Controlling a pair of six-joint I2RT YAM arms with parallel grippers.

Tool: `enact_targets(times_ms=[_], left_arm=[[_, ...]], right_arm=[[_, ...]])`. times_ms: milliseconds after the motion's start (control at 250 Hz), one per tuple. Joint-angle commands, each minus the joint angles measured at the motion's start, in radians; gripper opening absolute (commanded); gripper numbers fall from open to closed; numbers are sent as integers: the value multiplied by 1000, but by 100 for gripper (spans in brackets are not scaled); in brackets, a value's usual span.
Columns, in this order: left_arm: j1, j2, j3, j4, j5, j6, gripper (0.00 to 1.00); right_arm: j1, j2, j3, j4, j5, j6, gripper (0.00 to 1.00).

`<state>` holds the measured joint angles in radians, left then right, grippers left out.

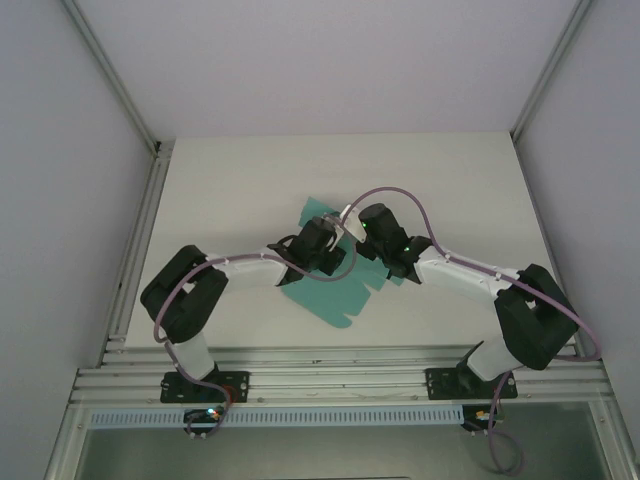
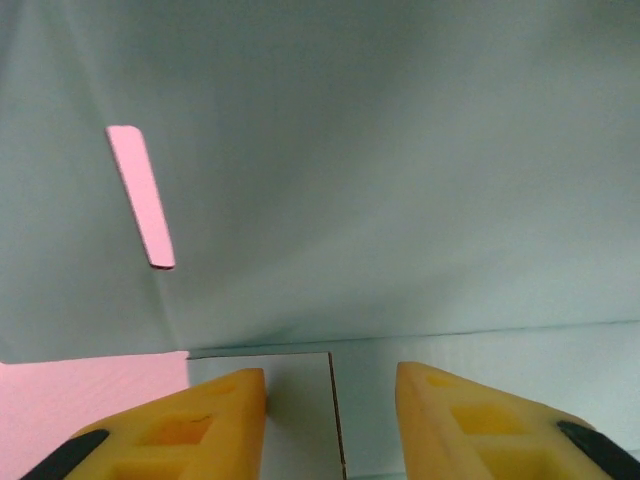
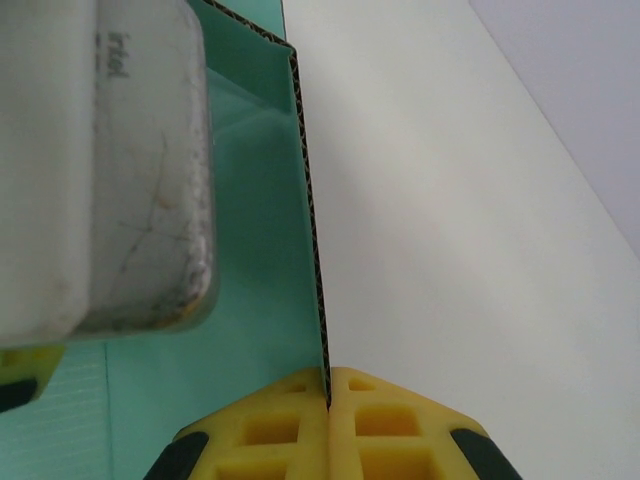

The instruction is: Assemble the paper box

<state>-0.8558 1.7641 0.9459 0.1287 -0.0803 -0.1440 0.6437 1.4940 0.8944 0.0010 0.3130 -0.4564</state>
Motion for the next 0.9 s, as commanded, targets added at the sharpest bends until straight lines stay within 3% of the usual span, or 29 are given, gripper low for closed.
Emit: enact_targets(times_ms=[0, 92, 180, 387, 495, 627, 691, 763, 895], left_arm=[[17, 24, -10, 58, 112, -47, 41], [67, 1, -63, 130, 213, -93, 47], [111, -37, -105, 181, 310, -119, 48], [112, -188, -134, 88, 265, -95, 60], [124, -319, -179, 38, 217, -126, 73], [180, -470, -263, -27, 202, -207, 79], [212, -531, -311, -61, 207, -260, 71], [230, -576, -363, -82, 228, -298, 54], [228, -559, -434, 16, 374, -370, 38]], right_arm=[[11, -34, -3, 49, -56, 20, 0], [9, -31, -4, 46, -44, 8, 0], [5, -27, -5, 47, -37, -2, 0], [-1, -26, -3, 49, -14, -26, 0], [-6, -24, 6, 42, 11, -59, 0], [-10, -24, 23, 34, 33, -96, 0], [-10, -22, 33, 36, 39, -110, 0], [-11, -16, 44, 40, 37, -130, 0], [-10, 12, 74, 41, 29, -148, 0]])
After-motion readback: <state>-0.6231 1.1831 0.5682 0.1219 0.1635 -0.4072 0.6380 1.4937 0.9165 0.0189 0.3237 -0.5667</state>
